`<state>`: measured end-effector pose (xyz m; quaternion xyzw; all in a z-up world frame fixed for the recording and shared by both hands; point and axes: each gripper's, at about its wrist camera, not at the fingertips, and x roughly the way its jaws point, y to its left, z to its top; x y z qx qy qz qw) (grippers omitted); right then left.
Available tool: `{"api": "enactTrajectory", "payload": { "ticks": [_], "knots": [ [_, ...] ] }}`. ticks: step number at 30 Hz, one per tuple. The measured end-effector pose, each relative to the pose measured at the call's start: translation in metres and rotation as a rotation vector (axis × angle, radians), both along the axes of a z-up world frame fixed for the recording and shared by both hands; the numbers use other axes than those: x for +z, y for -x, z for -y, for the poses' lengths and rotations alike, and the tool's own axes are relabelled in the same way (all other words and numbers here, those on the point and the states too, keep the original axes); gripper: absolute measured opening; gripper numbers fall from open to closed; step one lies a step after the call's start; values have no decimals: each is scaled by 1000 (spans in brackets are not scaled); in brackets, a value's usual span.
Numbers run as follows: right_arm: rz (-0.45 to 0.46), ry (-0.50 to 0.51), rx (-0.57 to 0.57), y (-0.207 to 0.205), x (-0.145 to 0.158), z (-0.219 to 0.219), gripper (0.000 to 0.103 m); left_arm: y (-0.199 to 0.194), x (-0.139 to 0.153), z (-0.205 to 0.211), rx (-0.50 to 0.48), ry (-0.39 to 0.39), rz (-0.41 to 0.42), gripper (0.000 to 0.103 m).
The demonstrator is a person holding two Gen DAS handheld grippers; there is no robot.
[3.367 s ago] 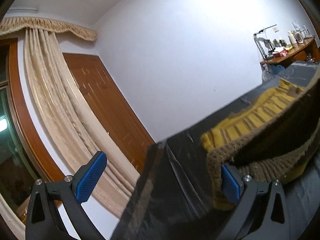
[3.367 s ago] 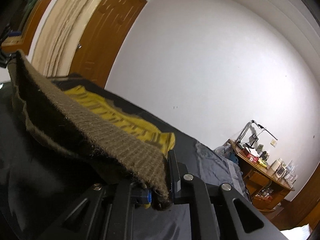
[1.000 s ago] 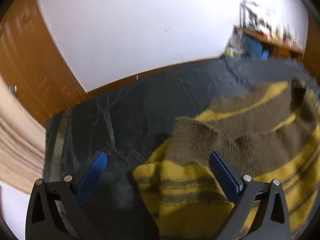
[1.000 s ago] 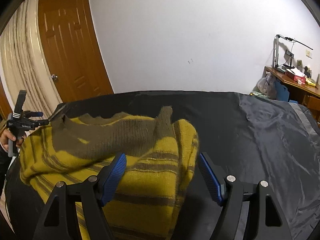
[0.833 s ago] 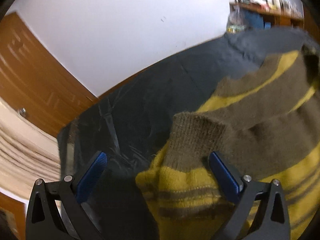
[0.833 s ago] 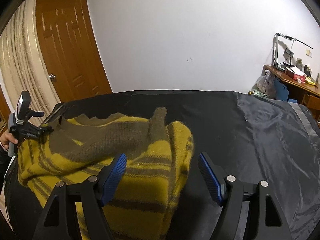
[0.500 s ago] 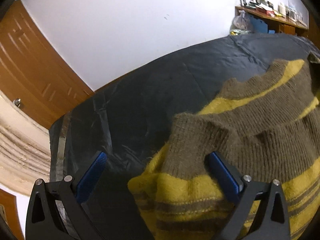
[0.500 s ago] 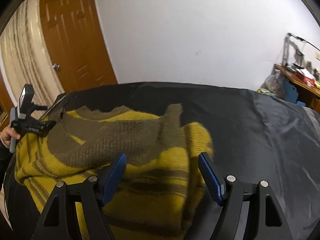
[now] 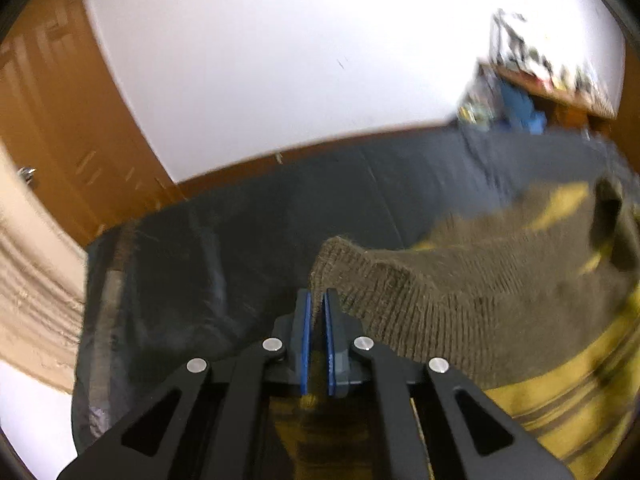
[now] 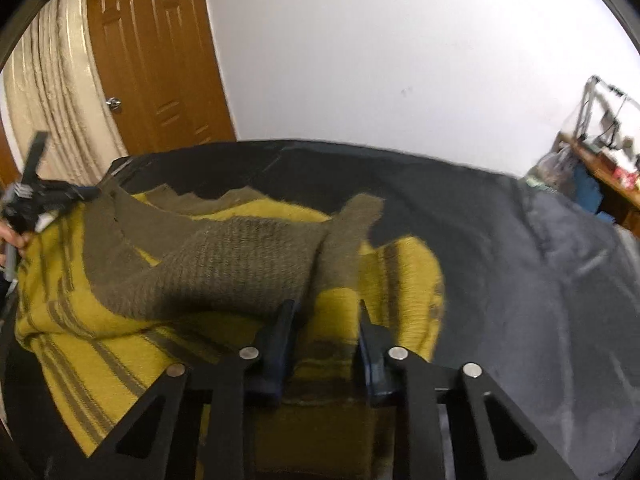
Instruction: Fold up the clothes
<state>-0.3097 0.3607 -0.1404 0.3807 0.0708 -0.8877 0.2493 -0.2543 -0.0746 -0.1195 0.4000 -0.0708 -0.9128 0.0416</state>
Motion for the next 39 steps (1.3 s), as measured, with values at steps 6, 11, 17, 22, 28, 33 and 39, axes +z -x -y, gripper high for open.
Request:
{"api": "enactTrajectory", "payload": {
  "ticks": [6, 11, 17, 22, 28, 33, 39],
  "knots": [
    [-88, -73, -60, -2, 8, 8, 25, -5, 27, 36, 192, 33, -122, 0],
    [-70, -84, -45, 0, 5, 11, 26, 5, -9, 37, 86, -60, 29, 1],
    [-39, -59, -14, 1, 2, 8, 56, 8, -22, 24, -13, -187, 86, 85],
    [-57, -86, 17, -6, 0, 15, 68, 14, -19, 5, -95, -163, 137, 85],
    [-36, -96, 37, -7, -7, 22, 68, 35, -52, -28, -105, 60, 260, 83],
    [-67, -139, 23, -13, -9, 25, 62, 32, -38, -24, -58, -6, 216, 19],
    [-82, -162, -21, -14, -10, 20, 61, 17, -10, 34, 81, -164, 82, 13]
  ]
}}
